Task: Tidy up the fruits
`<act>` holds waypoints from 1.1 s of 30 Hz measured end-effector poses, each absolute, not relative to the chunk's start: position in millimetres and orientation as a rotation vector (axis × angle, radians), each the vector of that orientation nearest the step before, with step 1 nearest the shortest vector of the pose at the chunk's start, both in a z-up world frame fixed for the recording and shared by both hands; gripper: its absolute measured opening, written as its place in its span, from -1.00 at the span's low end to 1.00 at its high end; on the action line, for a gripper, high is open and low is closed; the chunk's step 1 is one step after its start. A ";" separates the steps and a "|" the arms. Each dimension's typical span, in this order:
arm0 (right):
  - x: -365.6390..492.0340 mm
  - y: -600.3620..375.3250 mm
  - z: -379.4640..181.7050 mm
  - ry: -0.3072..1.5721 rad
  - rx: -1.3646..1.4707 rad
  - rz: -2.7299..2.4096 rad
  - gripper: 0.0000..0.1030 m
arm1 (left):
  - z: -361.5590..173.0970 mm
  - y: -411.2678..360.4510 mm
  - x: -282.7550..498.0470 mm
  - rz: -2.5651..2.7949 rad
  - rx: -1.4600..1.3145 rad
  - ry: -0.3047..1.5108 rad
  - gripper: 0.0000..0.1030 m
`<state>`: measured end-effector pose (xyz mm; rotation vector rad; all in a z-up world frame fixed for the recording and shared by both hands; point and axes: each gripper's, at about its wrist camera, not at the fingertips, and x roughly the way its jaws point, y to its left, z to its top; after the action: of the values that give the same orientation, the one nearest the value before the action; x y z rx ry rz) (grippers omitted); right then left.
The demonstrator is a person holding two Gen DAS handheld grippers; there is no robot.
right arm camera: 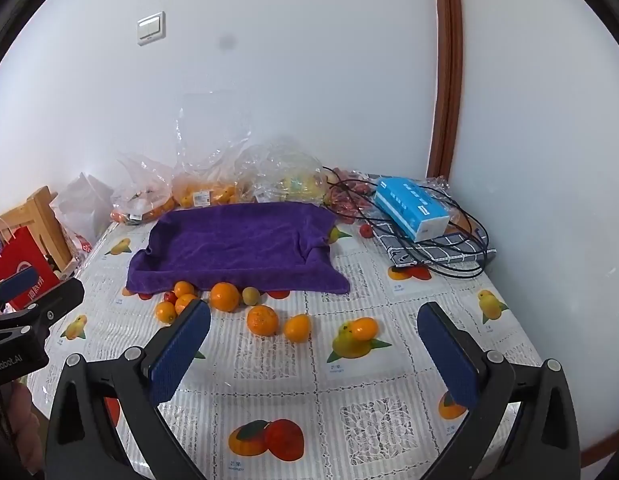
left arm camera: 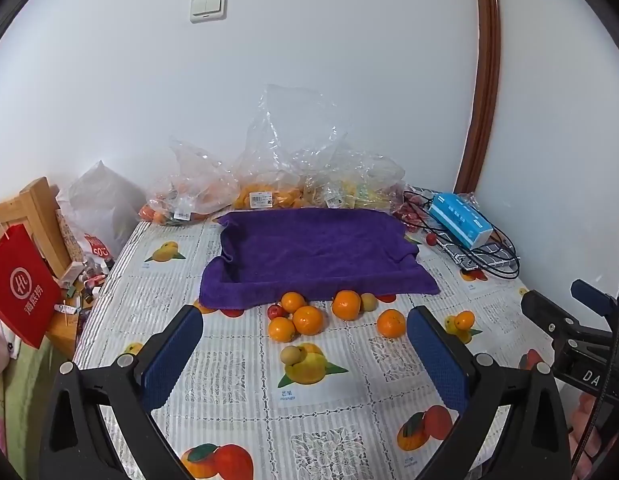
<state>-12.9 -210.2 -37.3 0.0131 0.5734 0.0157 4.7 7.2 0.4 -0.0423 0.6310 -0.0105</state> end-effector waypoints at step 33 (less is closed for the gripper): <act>-20.3 -205.9 -31.5 0.539 0.018 0.009 0.98 | -4.8 15.2 0.8 -0.043 -0.101 0.601 0.99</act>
<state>-20.3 -205.9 -31.5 0.0185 0.5388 0.0092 0.8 15.2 -4.8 -0.1010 0.6008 -0.0428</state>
